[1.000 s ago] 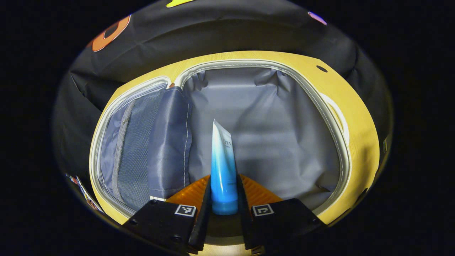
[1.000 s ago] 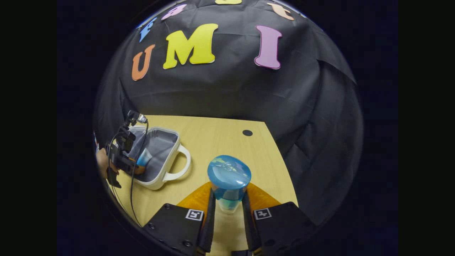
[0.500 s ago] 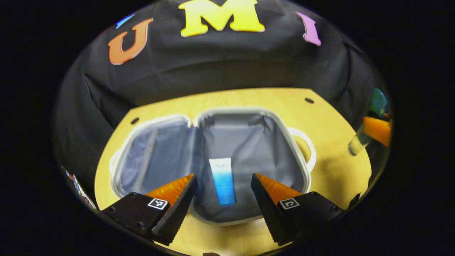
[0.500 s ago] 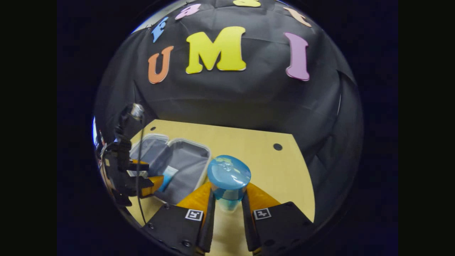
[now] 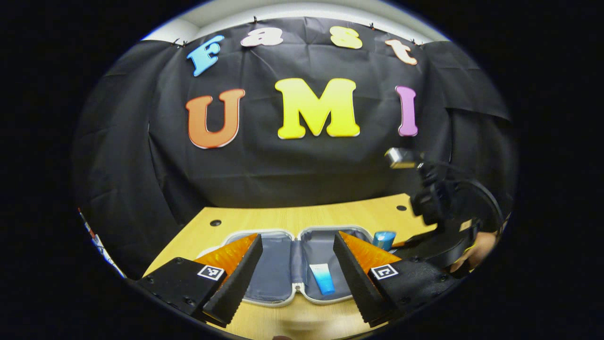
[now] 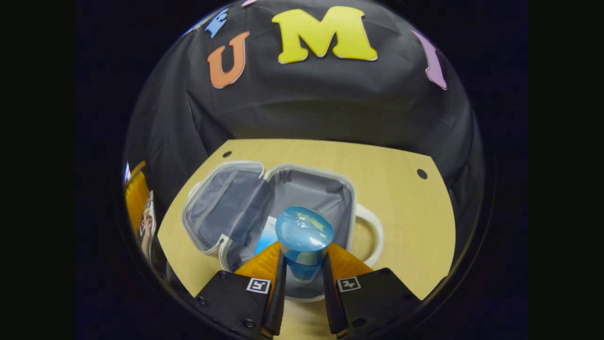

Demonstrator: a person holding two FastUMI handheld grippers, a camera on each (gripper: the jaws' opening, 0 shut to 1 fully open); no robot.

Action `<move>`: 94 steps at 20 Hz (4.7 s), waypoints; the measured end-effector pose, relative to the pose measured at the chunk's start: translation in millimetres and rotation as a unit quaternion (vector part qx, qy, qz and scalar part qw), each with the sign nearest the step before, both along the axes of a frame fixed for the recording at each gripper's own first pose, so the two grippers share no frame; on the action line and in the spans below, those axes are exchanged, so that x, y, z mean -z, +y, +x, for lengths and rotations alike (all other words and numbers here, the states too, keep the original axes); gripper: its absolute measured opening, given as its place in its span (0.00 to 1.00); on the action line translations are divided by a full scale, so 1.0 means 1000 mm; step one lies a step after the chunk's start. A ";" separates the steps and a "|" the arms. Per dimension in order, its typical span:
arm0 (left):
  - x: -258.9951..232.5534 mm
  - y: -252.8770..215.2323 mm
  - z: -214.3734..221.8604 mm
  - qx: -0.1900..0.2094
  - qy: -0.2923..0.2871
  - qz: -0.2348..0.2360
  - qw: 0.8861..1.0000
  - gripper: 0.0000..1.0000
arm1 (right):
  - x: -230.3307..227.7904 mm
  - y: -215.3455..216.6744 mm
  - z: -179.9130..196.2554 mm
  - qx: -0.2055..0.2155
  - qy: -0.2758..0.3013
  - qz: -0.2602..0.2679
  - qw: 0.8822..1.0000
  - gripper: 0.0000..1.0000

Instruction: First open the suitcase, pack the skin care products into it, and then close the suitcase.

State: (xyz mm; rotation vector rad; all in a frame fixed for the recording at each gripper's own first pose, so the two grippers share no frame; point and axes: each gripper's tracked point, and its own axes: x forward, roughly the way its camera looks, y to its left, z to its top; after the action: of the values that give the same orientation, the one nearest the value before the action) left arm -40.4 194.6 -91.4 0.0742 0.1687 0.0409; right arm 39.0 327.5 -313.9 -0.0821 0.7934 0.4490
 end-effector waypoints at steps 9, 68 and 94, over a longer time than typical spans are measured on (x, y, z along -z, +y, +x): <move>-0.024 0.037 -0.026 0.012 -0.025 -0.012 1.000 0.96 | 0.034 0.004 -0.005 0.060 0.057 -0.026 0.996 0.35; 0.202 0.261 0.069 -0.072 0.112 -0.598 0.791 0.23 | -0.262 -0.200 -0.062 0.166 -0.264 -0.014 0.950 0.79; -0.045 -0.016 0.072 -0.011 0.013 -0.061 0.998 0.03 | -0.274 -0.312 -0.024 0.089 -0.298 0.053 0.949 0.79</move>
State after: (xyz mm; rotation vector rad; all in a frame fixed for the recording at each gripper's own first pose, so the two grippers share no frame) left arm 31.5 178.7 -46.0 -0.0489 0.1984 0.0505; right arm 15.0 15.8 -39.9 -0.0416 0.1767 0.2698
